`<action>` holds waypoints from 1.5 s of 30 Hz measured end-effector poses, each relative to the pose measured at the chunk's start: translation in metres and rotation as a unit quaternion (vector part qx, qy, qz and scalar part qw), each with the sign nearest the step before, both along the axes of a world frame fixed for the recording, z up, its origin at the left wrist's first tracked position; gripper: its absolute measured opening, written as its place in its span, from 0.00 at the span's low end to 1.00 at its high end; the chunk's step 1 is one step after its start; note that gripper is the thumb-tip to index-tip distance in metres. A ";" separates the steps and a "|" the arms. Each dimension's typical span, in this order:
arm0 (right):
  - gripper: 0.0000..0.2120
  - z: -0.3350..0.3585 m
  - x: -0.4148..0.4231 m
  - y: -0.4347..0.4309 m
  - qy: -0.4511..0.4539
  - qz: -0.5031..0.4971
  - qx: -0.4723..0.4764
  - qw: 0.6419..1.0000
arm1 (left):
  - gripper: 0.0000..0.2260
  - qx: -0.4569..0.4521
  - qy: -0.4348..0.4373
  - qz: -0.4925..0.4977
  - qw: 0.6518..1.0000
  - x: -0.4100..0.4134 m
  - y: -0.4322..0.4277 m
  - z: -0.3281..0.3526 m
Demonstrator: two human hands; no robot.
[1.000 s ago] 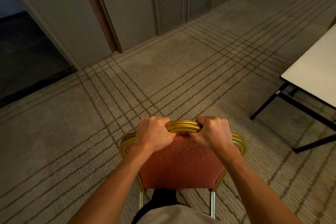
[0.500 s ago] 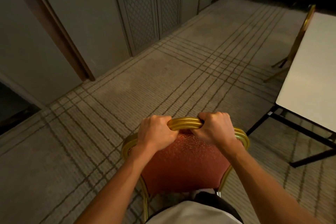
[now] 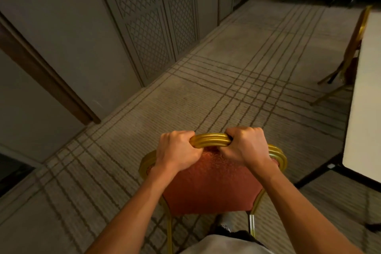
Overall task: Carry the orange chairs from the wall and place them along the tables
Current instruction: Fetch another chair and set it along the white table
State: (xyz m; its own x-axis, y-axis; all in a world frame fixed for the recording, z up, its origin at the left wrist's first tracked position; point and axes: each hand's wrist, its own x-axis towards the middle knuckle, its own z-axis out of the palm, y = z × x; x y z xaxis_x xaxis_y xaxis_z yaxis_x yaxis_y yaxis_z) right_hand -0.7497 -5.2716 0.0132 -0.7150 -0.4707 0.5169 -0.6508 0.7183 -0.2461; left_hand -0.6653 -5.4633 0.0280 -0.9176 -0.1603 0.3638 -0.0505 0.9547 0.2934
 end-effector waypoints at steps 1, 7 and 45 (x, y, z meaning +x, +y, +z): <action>0.22 0.004 -0.020 -0.003 -0.013 -0.005 0.004 1.000 | 0.15 0.004 -0.016 -0.003 1.000 -0.021 -0.003 0.004; 0.21 0.002 -0.136 -0.006 -0.042 -0.015 0.014 0.999 | 0.16 -0.001 -0.020 -0.020 1.000 -0.140 -0.011 0.004; 0.17 -0.032 -0.701 0.084 -0.121 -0.380 0.007 0.917 | 0.19 -0.031 -0.091 -0.397 0.913 -0.875 0.081 -0.027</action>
State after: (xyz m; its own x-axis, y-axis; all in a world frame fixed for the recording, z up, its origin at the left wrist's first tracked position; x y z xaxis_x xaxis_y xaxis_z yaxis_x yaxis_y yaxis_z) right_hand -1.4505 -5.1880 -0.0187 -0.9325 0.2060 0.2968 0.1119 0.9458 -0.3047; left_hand -1.5399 -5.3819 0.0012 -0.7818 0.5970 0.1801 0.6220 0.7258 0.2938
